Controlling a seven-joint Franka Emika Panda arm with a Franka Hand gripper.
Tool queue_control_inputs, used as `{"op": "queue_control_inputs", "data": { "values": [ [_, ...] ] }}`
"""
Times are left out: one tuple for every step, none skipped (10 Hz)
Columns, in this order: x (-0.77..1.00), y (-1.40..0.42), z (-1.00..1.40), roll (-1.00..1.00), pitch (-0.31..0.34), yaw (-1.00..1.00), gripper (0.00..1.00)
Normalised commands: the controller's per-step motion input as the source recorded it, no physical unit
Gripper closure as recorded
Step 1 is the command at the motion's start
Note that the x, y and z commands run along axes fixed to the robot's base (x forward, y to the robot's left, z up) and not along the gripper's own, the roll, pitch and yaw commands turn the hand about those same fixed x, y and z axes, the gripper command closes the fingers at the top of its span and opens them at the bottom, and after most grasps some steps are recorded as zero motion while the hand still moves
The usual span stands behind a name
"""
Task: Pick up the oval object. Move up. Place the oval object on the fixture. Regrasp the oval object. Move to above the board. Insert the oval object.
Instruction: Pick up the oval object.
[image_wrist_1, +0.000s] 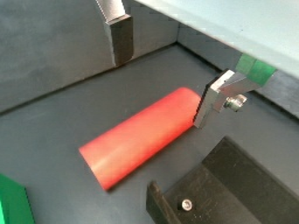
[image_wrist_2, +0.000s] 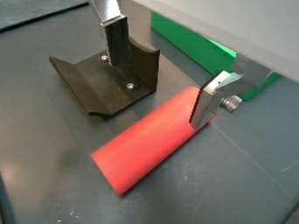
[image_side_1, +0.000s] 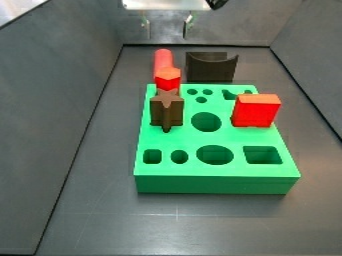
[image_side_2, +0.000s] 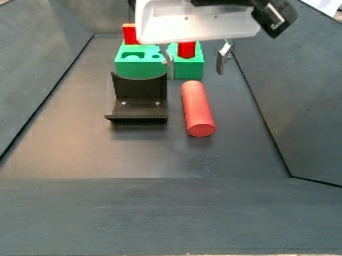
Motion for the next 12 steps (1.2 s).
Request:
{"op": "queue_control_inputs", "data": {
  "values": [
    [0.03, 0.00, -0.42, 0.04, 0.019, 0.00, 0.00],
    [0.00, 0.00, -0.41, 0.04, 0.044, -0.15, 0.00],
    [0.00, 0.00, -0.40, 0.04, 0.074, -0.22, 0.00],
    [0.00, 0.00, -0.35, 0.02, 0.057, -0.30, 0.00],
    [0.00, 0.00, -0.35, 0.00, 0.033, -0.29, 0.00],
    [0.00, 0.00, -0.43, 0.00, 0.014, -0.25, 0.00],
    [0.02, -0.06, -0.55, -0.01, -0.004, -0.24, 0.00],
    [0.03, -0.01, -0.58, 0.00, 0.000, -0.17, 0.00],
    [0.02, 0.00, -0.71, 0.00, 0.000, -0.04, 0.00],
    [0.00, -0.07, -0.89, -0.05, -0.126, 0.03, 0.00],
    [0.00, -0.05, -0.96, -0.03, -0.104, 0.04, 0.00],
    [0.00, 0.00, 0.00, -0.01, 0.000, 0.00, 0.00]
  ]
}}
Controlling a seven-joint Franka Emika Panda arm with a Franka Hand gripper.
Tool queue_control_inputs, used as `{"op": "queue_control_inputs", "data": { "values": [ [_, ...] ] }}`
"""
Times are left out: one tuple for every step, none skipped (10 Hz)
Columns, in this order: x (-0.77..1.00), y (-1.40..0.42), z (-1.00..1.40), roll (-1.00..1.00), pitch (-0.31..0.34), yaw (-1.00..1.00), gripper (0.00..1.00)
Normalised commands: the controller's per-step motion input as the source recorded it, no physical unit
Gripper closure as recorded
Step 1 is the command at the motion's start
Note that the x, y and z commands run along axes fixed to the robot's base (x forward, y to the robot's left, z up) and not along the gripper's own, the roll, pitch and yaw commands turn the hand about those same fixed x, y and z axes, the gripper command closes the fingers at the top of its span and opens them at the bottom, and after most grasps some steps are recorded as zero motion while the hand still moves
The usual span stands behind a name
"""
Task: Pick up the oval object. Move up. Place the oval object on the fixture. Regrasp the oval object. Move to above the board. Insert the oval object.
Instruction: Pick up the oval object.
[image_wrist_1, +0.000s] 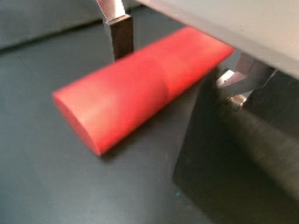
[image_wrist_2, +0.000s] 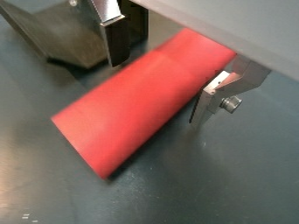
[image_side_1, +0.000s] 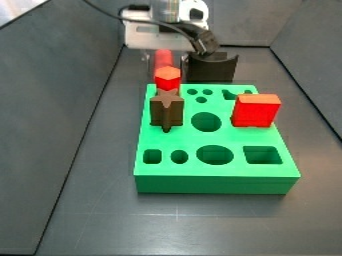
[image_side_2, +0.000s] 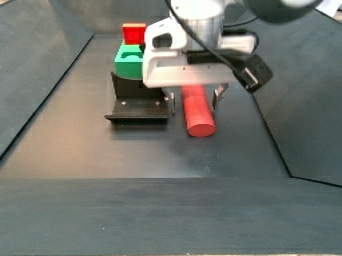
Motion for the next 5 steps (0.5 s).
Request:
{"op": "queue_control_inputs", "data": {
  "values": [
    [0.00, 0.00, 0.00, 0.00, 0.029, 0.00, 0.00],
    [0.00, 0.00, 0.00, 0.00, 0.000, 0.00, 0.00],
    [0.00, 0.00, 0.00, 0.00, 0.000, 0.00, 1.00],
    [0.00, 0.00, 0.00, 0.00, 0.000, 0.00, 1.00],
    [0.00, 0.00, 0.00, 0.00, 0.000, 0.00, 1.00]
  ]
}}
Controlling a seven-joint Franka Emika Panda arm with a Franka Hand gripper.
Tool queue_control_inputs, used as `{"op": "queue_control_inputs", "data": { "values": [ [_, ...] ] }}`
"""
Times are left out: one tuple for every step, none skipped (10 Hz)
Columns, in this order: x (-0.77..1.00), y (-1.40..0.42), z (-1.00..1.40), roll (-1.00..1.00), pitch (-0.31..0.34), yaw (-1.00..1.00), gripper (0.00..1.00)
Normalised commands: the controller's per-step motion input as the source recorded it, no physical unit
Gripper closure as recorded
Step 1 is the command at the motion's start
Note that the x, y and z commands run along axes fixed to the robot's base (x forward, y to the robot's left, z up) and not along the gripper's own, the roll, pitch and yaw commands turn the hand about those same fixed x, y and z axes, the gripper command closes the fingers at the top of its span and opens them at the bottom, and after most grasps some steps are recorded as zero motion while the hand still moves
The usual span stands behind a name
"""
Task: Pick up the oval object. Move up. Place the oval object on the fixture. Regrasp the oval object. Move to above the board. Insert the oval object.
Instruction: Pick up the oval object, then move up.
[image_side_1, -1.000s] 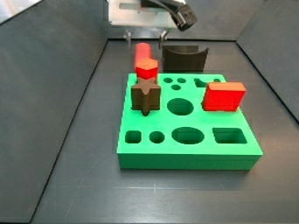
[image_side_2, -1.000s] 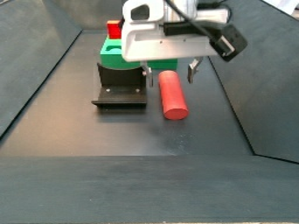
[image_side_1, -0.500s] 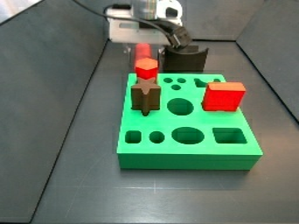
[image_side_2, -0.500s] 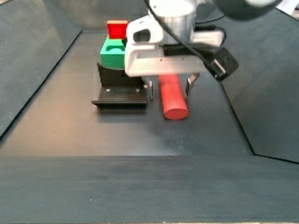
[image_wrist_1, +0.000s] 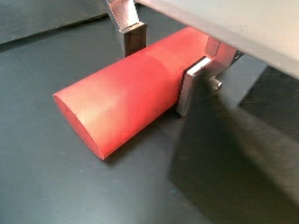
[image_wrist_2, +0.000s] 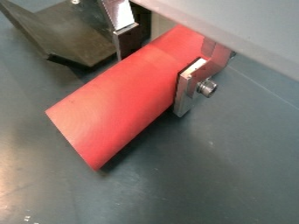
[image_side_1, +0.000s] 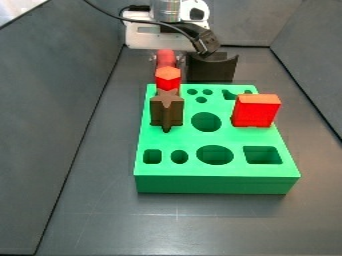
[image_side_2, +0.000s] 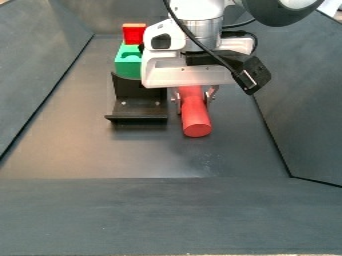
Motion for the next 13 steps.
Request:
{"op": "queue_control_inputs", "data": {
  "values": [
    [0.00, 0.00, 0.00, 0.00, 0.000, 0.00, 1.00],
    [0.00, 0.00, 0.00, 0.00, 0.000, 0.00, 1.00],
    [0.00, 0.00, 0.00, 0.00, 0.000, 0.00, 1.00],
    [0.00, 0.00, 0.00, 0.00, 0.000, 0.00, 1.00],
    [0.00, 0.00, 0.00, 0.00, 0.000, 0.00, 1.00],
    [0.00, 0.00, 0.00, 0.00, 0.000, 0.00, 1.00],
    [0.00, 0.00, 0.00, 0.00, 0.000, 0.00, 1.00],
    [0.00, 0.00, 0.00, 0.00, 0.000, 0.00, 1.00],
    [0.00, 0.00, 0.83, 0.00, 0.000, 0.00, 1.00],
    [-0.08, 0.05, 0.79, 0.01, 0.036, 0.00, 1.00],
    [-0.09, 0.04, 0.67, 0.01, 0.041, -0.01, 1.00],
    [-0.07, 0.02, 0.54, 0.02, 0.043, -0.01, 1.00],
    [-0.05, 0.02, 0.39, 0.03, 0.043, -0.02, 1.00]
  ]
}}
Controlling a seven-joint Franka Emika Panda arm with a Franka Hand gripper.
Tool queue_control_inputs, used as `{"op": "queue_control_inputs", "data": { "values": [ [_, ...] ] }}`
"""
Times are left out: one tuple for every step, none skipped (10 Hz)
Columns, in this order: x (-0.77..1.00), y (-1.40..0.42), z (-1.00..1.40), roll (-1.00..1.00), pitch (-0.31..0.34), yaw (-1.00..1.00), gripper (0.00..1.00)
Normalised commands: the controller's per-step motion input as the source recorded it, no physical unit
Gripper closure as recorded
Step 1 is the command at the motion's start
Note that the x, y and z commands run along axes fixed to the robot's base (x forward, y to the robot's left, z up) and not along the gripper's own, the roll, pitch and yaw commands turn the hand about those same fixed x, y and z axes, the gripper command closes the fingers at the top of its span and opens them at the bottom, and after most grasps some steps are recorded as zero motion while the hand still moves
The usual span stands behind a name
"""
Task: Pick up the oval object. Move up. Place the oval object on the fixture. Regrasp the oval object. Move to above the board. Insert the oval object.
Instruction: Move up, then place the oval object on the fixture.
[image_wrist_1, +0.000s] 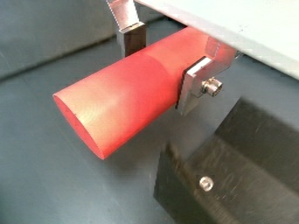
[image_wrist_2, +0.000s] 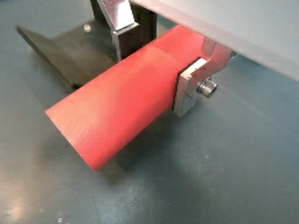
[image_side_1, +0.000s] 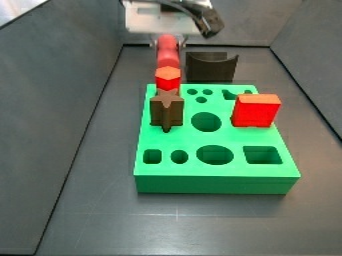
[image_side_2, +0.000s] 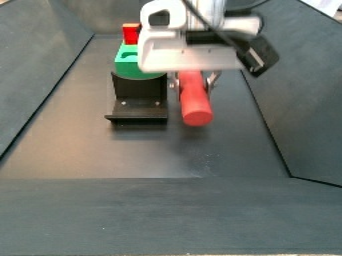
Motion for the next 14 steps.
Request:
{"op": "queue_control_inputs", "data": {
  "values": [
    [-0.03, 0.01, 0.18, 0.04, 0.042, -0.02, 1.00],
    [0.00, 0.00, 1.00, 0.00, 0.000, 0.00, 1.00],
    [0.01, 0.00, 1.00, 0.00, -0.007, 0.00, 1.00],
    [-0.01, 0.00, 1.00, 0.01, 0.016, 0.00, 1.00],
    [-0.01, 0.00, 1.00, 0.02, 0.017, -0.01, 1.00],
    [-0.01, 0.01, 1.00, 0.03, 0.023, -0.02, 1.00],
    [-0.02, 0.01, 1.00, 0.04, 0.025, -0.02, 1.00],
    [-0.02, 0.01, 1.00, 0.05, 0.029, -0.02, 1.00],
    [-0.02, 0.01, 0.95, 0.06, 0.040, -0.02, 1.00],
    [-0.02, 0.01, 0.79, 0.06, 0.044, -0.02, 1.00],
    [-0.01, 0.01, 0.62, 0.07, 0.053, -0.01, 1.00],
    [0.00, 0.01, 0.46, 0.07, 0.060, -0.01, 1.00],
    [0.00, 0.01, 0.30, 0.07, 0.071, 0.00, 1.00],
    [1.00, -0.33, -0.06, -0.26, 0.170, -0.34, 1.00]
  ]
}}
